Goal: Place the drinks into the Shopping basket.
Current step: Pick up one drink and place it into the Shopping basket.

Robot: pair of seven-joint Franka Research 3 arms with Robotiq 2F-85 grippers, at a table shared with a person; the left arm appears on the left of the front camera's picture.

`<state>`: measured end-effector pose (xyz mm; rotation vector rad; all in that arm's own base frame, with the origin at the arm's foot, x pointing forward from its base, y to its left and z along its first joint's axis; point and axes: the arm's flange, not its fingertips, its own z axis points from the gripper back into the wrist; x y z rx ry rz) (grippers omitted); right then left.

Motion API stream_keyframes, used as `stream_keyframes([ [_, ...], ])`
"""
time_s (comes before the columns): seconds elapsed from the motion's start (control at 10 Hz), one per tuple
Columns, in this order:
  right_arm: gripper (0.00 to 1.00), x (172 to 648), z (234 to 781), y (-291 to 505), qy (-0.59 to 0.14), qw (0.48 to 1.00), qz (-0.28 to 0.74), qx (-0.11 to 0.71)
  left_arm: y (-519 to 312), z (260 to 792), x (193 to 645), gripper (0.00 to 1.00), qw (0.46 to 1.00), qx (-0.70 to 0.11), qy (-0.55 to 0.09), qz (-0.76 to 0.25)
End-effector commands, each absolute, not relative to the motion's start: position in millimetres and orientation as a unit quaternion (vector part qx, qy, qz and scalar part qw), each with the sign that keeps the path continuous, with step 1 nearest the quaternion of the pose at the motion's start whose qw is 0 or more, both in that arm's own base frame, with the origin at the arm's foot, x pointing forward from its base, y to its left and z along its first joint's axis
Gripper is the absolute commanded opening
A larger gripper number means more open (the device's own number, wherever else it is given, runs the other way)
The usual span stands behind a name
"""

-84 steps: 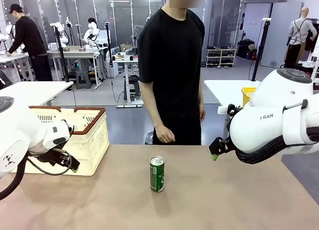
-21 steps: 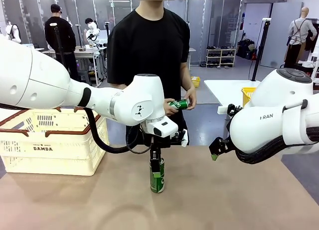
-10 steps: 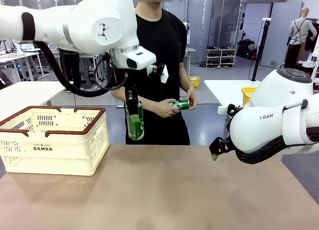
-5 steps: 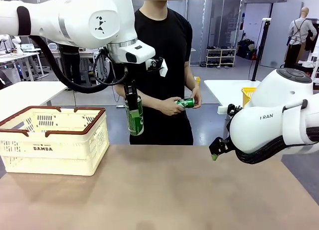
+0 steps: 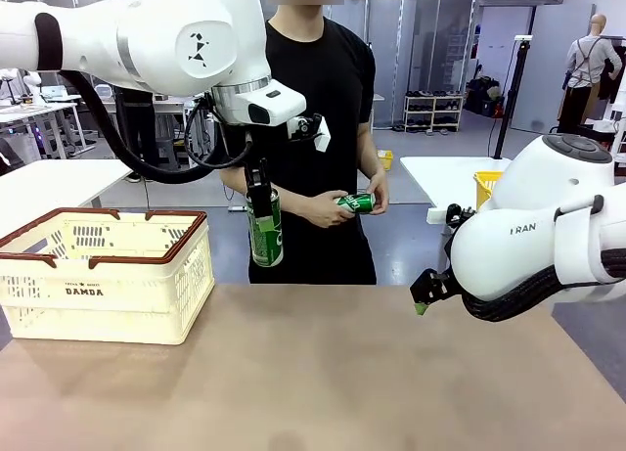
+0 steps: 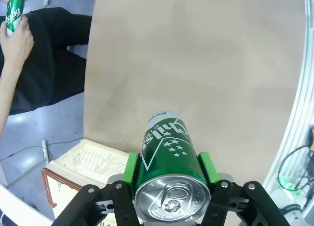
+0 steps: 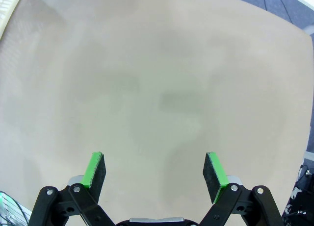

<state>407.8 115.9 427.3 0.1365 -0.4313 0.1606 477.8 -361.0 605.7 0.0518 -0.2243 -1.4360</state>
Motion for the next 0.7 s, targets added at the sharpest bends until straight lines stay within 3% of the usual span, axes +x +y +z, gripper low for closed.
stream_keyframes([
  [0.0, 1.00, 408.2, 427.0, 115.4, -0.213, 0.971, 0.079, 0.070, -347.6, 607.7, 490.7, 0.58, 0.762, 0.042, -0.122, -0.634],
  [0.6, 1.00, 408.2, 427.0, 115.4, -0.213, 0.971, 0.079, 0.070, -207.8, 637.9, 550.9, 0.58, 0.864, 0.042, -0.149, -0.478],
])
